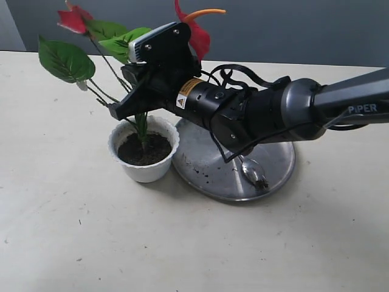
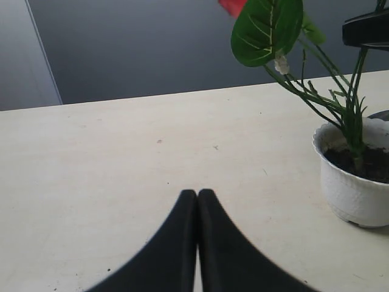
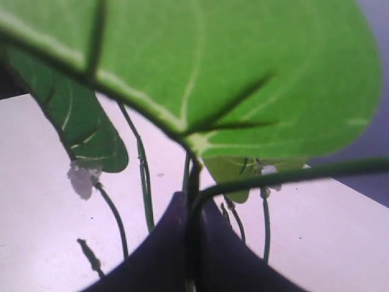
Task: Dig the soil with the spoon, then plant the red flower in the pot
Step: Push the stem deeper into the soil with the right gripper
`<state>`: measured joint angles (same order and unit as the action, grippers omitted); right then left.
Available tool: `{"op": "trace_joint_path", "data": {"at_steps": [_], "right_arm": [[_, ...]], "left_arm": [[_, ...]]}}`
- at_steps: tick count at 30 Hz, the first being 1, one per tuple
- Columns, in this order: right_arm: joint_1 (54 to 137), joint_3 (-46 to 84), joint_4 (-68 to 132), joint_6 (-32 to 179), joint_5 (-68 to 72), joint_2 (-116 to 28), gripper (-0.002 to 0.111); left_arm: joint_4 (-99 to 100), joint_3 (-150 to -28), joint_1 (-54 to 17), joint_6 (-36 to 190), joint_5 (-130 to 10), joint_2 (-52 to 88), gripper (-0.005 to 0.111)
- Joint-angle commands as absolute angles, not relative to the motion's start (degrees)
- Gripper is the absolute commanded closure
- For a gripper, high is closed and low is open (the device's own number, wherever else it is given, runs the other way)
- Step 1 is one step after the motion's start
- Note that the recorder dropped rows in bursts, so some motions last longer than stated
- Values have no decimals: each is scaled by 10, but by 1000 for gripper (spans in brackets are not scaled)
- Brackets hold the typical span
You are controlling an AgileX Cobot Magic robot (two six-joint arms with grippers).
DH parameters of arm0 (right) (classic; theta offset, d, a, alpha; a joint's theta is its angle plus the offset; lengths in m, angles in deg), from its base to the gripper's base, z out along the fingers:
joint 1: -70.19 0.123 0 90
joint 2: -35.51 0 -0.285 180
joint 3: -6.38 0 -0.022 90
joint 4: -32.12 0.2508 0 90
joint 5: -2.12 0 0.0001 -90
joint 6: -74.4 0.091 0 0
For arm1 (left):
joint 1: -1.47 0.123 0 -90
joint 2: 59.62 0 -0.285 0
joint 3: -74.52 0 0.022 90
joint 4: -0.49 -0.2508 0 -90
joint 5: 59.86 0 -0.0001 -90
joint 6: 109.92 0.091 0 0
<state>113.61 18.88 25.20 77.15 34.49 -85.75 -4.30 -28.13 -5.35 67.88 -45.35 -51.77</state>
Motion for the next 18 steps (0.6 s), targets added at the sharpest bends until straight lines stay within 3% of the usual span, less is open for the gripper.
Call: {"op": "trace_joint_path", "data": {"at_steps": [1, 18], "right_arm": [[1135, 196, 244, 778, 300, -858, 109], [1136, 196, 217, 796, 267, -850, 109]], "left_arm": [[-43, -283, -57, 676, -461, -518, 106], [-43, -283, -57, 676, -461, -518, 106]]}}
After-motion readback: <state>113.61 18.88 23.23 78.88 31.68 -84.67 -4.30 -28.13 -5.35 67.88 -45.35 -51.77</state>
